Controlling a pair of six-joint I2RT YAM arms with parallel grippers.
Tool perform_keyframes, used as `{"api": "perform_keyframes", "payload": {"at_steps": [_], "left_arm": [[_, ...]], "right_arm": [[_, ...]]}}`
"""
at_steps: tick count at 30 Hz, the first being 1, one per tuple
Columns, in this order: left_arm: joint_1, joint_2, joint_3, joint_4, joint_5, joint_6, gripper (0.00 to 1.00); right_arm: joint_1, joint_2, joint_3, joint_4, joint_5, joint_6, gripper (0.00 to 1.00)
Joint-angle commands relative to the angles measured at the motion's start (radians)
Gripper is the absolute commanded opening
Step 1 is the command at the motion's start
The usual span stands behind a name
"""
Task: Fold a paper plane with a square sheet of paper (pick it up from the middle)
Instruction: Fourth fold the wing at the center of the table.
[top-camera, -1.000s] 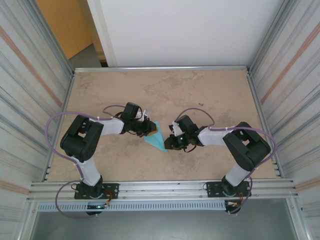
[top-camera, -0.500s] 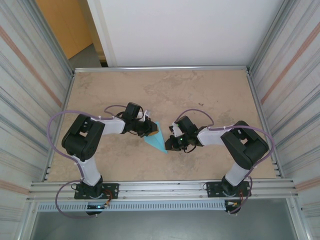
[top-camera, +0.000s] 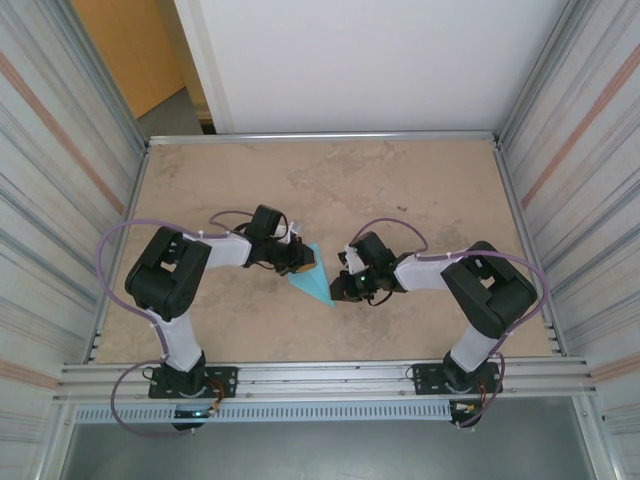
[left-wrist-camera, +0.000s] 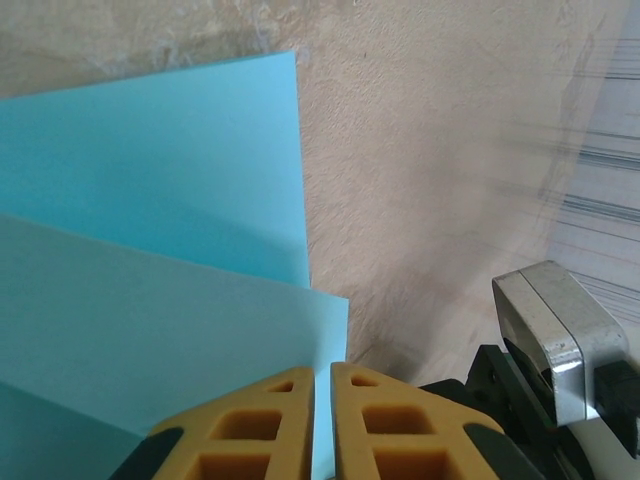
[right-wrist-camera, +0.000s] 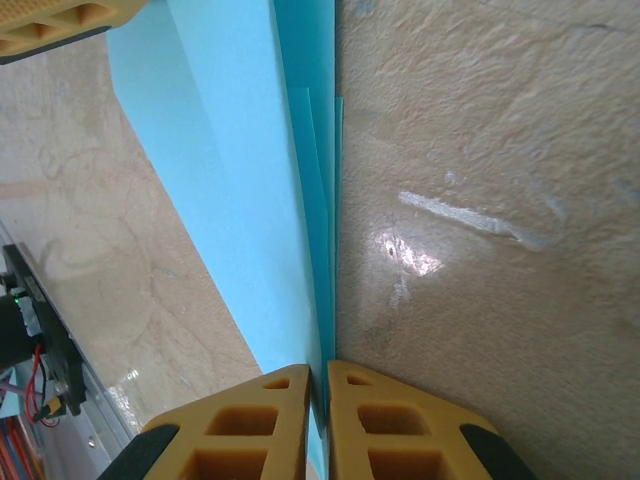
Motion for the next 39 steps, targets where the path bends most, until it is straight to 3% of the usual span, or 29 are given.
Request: {"api": "perform_keyframes", "payload": {"at_steps": [1,12,23,39], "left_arm": [[-0.003,0.023,0.028,-0.027,-0.009,0.024,0.13],[-0.003,0.039,0.038,-0.041,-0.014,0.027,0.13],[-0.003,0.045,0.044,-0.041,-0.006,0.031,0.13],[-0.003,0.048,0.042,-0.038,-0.003,0.03,0.13]], "right_arm": [[-0.004,0.022,0.005,-0.028,-0.008,0.011,0.14],[-0.005,0.02,0.012,-0.04,-0.006,0.011,0.16],[-0.025,-0.132,0.014,-0.089,0.06,0.017,0.3],[0.013,-0.014,0.111,-0.016,-0.025,0.018,0.16]]}}
